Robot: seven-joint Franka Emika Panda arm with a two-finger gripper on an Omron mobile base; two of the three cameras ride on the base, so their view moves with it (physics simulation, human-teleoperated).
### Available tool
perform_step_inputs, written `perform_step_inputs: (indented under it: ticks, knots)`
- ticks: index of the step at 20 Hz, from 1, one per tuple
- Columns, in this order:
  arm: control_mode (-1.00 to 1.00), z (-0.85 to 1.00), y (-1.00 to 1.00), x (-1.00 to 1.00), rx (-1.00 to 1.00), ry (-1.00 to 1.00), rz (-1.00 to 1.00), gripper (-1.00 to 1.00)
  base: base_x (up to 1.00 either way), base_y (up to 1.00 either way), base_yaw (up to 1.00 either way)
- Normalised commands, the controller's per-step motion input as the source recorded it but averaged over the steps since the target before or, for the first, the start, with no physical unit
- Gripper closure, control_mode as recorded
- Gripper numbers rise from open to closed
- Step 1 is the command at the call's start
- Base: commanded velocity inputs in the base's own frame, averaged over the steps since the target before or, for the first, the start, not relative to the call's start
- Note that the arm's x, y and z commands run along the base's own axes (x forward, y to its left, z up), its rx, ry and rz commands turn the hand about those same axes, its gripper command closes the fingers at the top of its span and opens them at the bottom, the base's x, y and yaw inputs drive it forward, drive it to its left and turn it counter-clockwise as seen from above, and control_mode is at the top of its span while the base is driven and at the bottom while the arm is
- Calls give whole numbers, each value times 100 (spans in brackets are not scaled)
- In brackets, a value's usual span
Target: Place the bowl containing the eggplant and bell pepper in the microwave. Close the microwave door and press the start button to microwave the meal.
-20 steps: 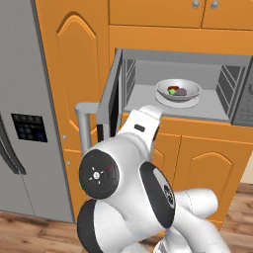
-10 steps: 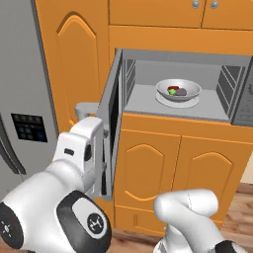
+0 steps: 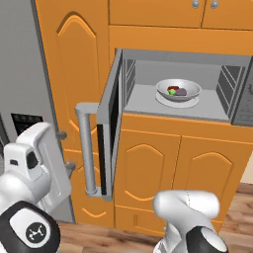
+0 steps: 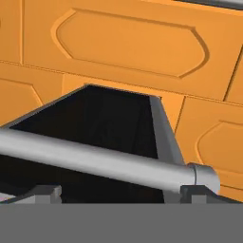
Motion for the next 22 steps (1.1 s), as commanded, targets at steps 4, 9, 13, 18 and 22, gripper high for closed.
perform_step_inputs:
  ticks: [4, 9, 13, 18, 22]
  knots:
    - [-100, 0, 38, 48, -5, 0, -4, -100, 0, 0, 0]
    - [-100, 0, 32, 64, -3, 0, -8, -100, 0, 0, 0]
    - [-100, -10, 19, 65, -2, 1, -11, -100, 0, 0, 0]
    - [-100, -27, 1, 59, -3, 2, -14, -100, 0, 0, 0]
    - [-100, -26, -4, 54, -2, 0, -17, -100, 0, 0, 0]
